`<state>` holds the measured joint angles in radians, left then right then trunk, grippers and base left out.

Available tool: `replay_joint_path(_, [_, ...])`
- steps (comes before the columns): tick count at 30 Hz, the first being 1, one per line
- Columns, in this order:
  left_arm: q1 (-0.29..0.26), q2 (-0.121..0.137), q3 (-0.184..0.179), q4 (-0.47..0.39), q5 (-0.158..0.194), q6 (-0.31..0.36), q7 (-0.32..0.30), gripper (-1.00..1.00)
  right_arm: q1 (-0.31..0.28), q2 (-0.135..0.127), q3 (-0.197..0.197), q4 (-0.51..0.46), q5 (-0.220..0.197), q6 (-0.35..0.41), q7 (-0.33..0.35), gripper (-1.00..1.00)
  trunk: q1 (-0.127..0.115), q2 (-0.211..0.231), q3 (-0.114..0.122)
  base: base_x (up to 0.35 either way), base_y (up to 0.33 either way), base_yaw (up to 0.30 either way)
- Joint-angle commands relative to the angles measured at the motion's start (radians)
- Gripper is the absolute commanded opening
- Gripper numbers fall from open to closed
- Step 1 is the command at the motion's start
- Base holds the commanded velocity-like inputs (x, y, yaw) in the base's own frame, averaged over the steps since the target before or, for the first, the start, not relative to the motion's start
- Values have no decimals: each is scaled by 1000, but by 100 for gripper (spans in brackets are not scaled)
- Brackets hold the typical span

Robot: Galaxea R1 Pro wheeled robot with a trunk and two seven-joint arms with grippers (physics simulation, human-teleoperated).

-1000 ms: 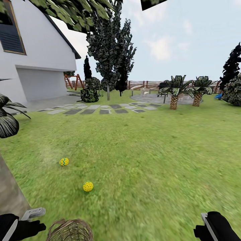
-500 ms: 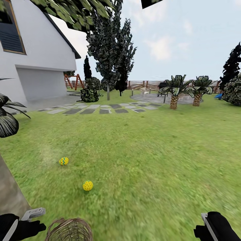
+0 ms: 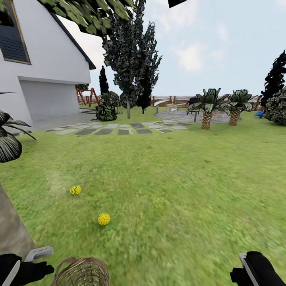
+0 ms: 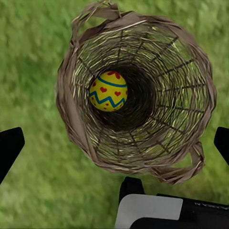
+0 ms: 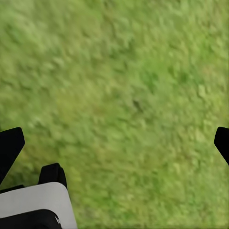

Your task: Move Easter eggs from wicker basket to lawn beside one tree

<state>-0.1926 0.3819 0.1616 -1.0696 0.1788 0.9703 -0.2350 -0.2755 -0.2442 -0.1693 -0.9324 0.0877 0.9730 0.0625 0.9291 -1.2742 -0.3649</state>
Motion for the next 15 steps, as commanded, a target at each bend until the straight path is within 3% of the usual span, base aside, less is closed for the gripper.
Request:
replay_joint_path(1, [-1, 0, 1, 5, 2, 5, -3, 100, -1, 0, -1, -1, 9, 4, 7, 100, 4, -8, -4, 0, 0, 0])
replay_joint_path(15, [-1, -8, 1, 43, 4, 4, -1, 100, -1, 5, 3, 0, 10, 3, 5, 100, 58, -106, -48, 0, 0, 0])
